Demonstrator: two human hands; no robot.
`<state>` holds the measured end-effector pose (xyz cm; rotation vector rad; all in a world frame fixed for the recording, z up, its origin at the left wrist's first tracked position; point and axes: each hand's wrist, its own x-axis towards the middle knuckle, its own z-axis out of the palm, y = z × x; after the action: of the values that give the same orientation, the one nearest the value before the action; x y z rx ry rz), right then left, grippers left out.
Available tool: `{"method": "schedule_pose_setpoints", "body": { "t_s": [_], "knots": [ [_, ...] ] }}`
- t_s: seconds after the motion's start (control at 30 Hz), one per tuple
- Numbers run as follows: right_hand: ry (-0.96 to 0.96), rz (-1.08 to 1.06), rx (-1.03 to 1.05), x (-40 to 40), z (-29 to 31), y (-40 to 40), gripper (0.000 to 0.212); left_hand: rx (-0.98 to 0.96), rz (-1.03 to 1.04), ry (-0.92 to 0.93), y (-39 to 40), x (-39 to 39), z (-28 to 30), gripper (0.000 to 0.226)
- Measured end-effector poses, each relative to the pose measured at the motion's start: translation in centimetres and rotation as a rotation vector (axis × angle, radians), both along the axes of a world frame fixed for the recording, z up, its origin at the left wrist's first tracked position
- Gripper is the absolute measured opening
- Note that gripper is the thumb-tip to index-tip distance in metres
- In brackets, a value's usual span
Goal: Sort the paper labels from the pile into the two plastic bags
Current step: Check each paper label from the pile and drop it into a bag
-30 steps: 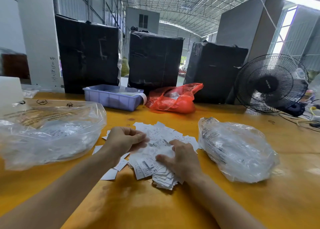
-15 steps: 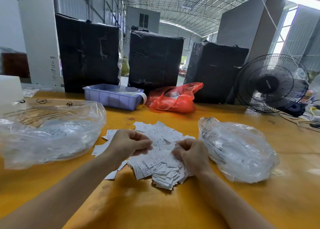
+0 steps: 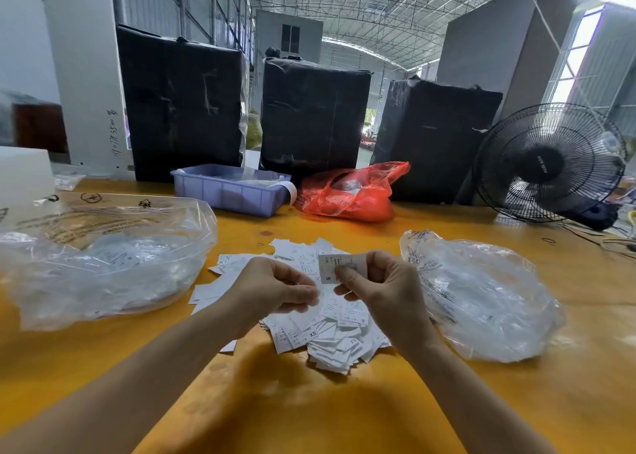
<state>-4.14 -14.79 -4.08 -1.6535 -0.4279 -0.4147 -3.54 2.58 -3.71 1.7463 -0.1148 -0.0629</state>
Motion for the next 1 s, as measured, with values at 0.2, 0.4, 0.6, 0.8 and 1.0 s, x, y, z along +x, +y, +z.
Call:
{"method": "schedule_pose_setpoints", "body": {
  "t_s": [0.2, 0.4, 0.6, 0.8, 1.0],
  "knots": [
    [-0.053, -0.122, -0.147, 0.07, -0.35, 0.1, 0.01, -0.009, -0.024, 0.013, -0.03, -0.07, 0.12, 0.006],
    [-0.081, -0.195, -0.212, 0.11, -0.63, 0.21, 0.011, -0.045, -0.052, 0.076, -0.11, -0.07, 0.35, 0.011],
    [-0.093, -0.199, -0.183, -0.02, -0.55, 0.29, 0.013, -0.073, -0.074, 0.113, -0.06, -0.08, 0.36, 0.011],
    [-0.101, -0.194, -0.086, -0.13, -0.17, 0.14, 0.018, -0.118, -0.062, 0.147, 0.25, 0.09, 0.38, 0.008],
    [-0.089, -0.18, -0.195, -0.13, -0.56, 0.45, 0.013, -0.181, -0.081, 0.174, 0.23, -0.05, 0.46, 0.011]
  ]
}}
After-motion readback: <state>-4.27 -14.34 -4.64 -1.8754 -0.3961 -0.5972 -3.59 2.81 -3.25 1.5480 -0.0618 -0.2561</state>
